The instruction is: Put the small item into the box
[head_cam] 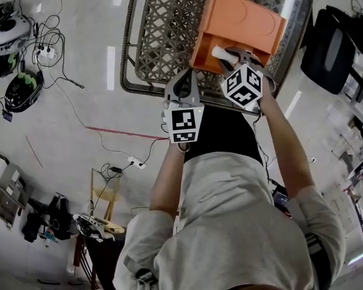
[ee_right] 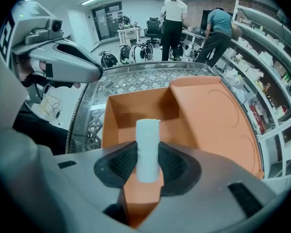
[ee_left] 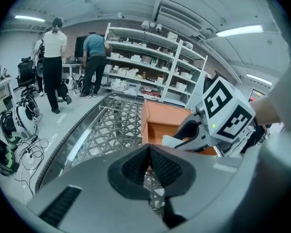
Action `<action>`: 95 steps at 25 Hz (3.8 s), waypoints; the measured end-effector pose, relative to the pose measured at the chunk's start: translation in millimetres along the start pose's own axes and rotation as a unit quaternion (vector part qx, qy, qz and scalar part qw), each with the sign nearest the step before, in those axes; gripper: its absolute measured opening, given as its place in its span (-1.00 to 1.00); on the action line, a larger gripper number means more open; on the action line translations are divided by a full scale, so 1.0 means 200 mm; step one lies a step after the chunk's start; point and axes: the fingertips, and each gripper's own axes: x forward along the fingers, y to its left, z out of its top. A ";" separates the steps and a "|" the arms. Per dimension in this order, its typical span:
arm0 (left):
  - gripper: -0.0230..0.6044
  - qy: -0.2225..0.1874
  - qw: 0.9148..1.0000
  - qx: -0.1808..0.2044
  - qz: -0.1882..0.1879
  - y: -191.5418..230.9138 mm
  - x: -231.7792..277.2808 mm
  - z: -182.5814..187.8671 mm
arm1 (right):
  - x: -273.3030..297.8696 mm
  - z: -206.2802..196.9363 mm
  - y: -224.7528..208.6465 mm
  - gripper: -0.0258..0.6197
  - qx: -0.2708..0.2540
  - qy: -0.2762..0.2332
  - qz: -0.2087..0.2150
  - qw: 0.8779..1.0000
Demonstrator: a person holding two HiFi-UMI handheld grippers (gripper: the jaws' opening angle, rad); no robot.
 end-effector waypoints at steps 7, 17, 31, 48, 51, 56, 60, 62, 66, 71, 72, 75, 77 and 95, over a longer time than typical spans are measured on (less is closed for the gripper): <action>-0.91 0.004 1.000 -0.006 -0.006 -0.01 0.01 -0.02 | 0.02 -0.02 0.01 -0.52 0.004 0.009 -0.002 1.000; -0.91 0.007 1.000 -0.008 -0.010 0.00 0.01 -0.03 | 0.06 -0.05 -0.01 -0.51 0.000 0.026 -0.003 1.000; -0.91 0.013 1.000 -0.014 -0.012 0.01 0.01 -0.04 | 0.07 -0.05 -0.01 -0.51 -0.001 0.038 0.000 0.999; -0.91 0.014 1.000 -0.012 -0.005 -0.02 -0.02 -0.07 | 0.04 -0.07 -0.01 -0.20 0.020 0.008 0.000 1.000; -0.91 0.008 1.000 -0.011 -0.005 -0.05 -0.04 -0.04 | -0.02 -0.05 -0.02 -0.17 0.027 -0.015 -0.006 1.000; -0.91 -0.005 1.000 -0.007 -0.004 -0.11 -0.08 0.05 | -0.19 -0.02 -0.04 -0.17 0.056 -0.066 -0.023 0.996; -0.91 -0.022 1.000 -0.002 -0.008 -0.18 -0.10 0.14 | -0.34 0.00 -0.05 -0.17 0.087 -0.112 -0.034 0.989; -0.91 -0.029 0.999 0.004 -0.012 -0.23 -0.11 0.18 | -0.42 0.01 -0.06 -0.17 0.099 -0.136 -0.044 0.985; -0.91 -0.045 0.999 0.016 -0.019 -0.33 -0.14 0.27 | -0.61 0.02 -0.06 -0.38 0.145 -0.197 -0.071 0.967; -0.91 -0.070 0.997 0.028 -0.026 -0.48 -0.19 0.40 | -0.89 0.00 -0.06 -0.82 0.210 -0.280 -0.111 0.930; -0.91 -0.075 0.996 0.033 -0.028 -0.51 -0.20 0.42 | -0.94 0.00 -0.07 -0.85 0.217 -0.295 -0.118 0.923; -0.91 -0.089 0.994 0.046 -0.031 -0.60 -0.26 0.48 | -1.10 -0.02 -0.06 -0.90 0.229 -0.333 -0.135 0.905; -0.91 -0.099 0.993 0.052 -0.031 -0.67 -0.30 0.51 | -1.21 -0.04 -0.05 -0.91 0.236 -0.356 -0.147 0.892; -0.91 -0.229 0.967 0.114 0.019 -1.05 -0.87 0.73 | -1.95 -0.32 0.09 -0.91 0.243 -0.492 -0.240 0.801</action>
